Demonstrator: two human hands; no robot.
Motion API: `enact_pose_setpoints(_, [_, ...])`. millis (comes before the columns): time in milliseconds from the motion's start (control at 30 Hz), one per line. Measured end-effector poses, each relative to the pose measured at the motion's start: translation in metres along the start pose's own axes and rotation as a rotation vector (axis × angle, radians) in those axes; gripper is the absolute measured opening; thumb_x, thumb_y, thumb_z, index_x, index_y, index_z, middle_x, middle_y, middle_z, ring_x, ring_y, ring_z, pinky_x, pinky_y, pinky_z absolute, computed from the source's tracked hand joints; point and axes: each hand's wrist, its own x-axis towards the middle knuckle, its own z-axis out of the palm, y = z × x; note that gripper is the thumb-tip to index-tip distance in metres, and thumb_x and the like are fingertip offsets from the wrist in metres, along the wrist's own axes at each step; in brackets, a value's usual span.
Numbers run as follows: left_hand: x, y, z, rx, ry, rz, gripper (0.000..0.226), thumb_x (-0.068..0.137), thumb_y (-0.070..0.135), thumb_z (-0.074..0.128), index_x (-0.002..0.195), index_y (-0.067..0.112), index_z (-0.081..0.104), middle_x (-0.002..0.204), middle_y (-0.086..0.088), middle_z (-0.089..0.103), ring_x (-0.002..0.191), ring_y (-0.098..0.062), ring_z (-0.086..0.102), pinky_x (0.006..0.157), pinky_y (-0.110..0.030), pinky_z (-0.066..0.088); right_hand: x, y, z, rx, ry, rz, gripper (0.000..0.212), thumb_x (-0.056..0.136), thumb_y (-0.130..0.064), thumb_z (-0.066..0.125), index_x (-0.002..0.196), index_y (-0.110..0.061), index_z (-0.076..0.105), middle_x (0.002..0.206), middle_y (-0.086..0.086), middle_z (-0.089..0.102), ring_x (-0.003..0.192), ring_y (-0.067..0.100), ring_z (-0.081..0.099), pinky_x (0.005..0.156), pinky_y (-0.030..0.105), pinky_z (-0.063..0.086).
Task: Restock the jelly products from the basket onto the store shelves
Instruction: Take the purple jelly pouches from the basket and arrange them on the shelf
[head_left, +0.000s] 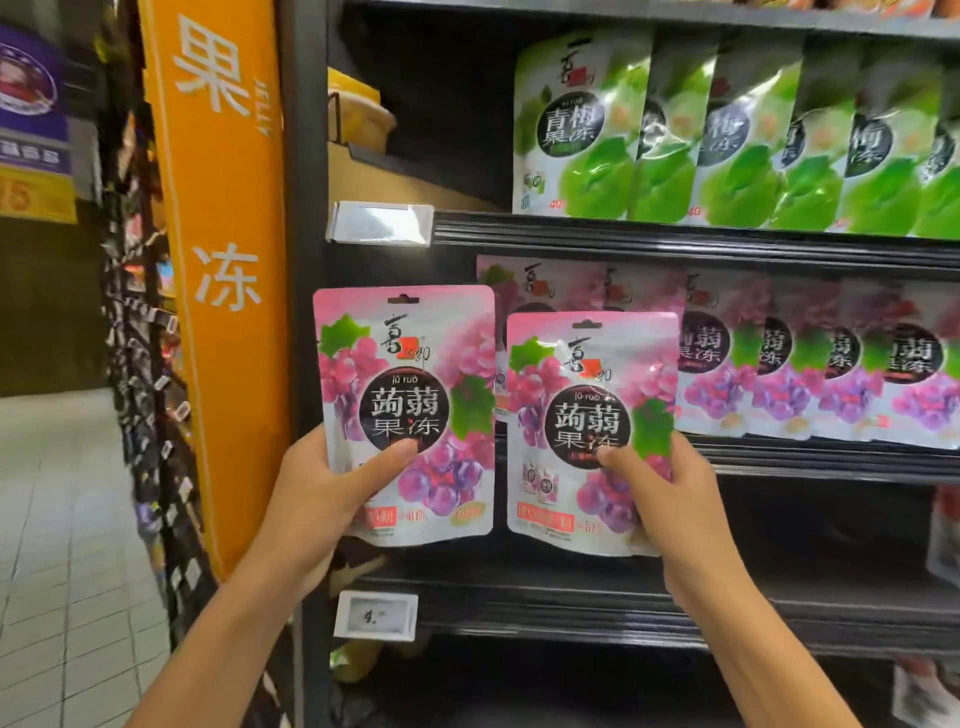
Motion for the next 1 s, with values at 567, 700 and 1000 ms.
enact_pose_setpoints(567, [0.003, -0.012, -0.024, -0.03, 0.035, -0.067, 0.059, 0.06, 0.043, 0.078, 0.114, 0.022, 0.065, 0.095, -0.003, 0.078, 0.083, -0.024, 0.076, 0.05, -0.031, 0.056, 0.034, -0.022, 0.051, -0.14, -0.027, -0.134, 0.014, 0.079, -0.026, 0.08, 0.077, -0.013, 0.075, 0.074, 0.009, 0.075, 0.077, 0.033, 0.072, 0.073, 0.05, 0.059])
enact_pose_setpoints(700, [0.002, -0.014, -0.026, -0.036, 0.038, -0.075, 0.06, 0.057, 0.044, 0.079, 0.111, 0.024, 0.065, 0.095, -0.002, 0.078, 0.083, -0.023, 0.076, 0.053, -0.032, 0.058, 0.056, -0.028, 0.07, -0.117, 0.009, -0.143, 0.021, 0.079, -0.02, 0.081, 0.079, -0.001, 0.072, 0.075, 0.02, 0.071, 0.055, 0.018, 0.066, 0.043, 0.03, 0.051])
enact_pose_setpoints(1000, [0.002, -0.017, -0.035, -0.039, -0.017, -0.068, 0.036, 0.063, 0.039, 0.082, 0.098, 0.037, 0.072, 0.099, -0.004, 0.077, 0.086, -0.025, 0.076, 0.058, -0.037, 0.06, 0.082, -0.028, 0.108, -0.118, 0.075, -0.156, 0.014, 0.079, -0.021, 0.082, 0.072, -0.02, 0.069, 0.064, -0.004, 0.071, 0.062, 0.017, 0.069, 0.053, 0.035, 0.057])
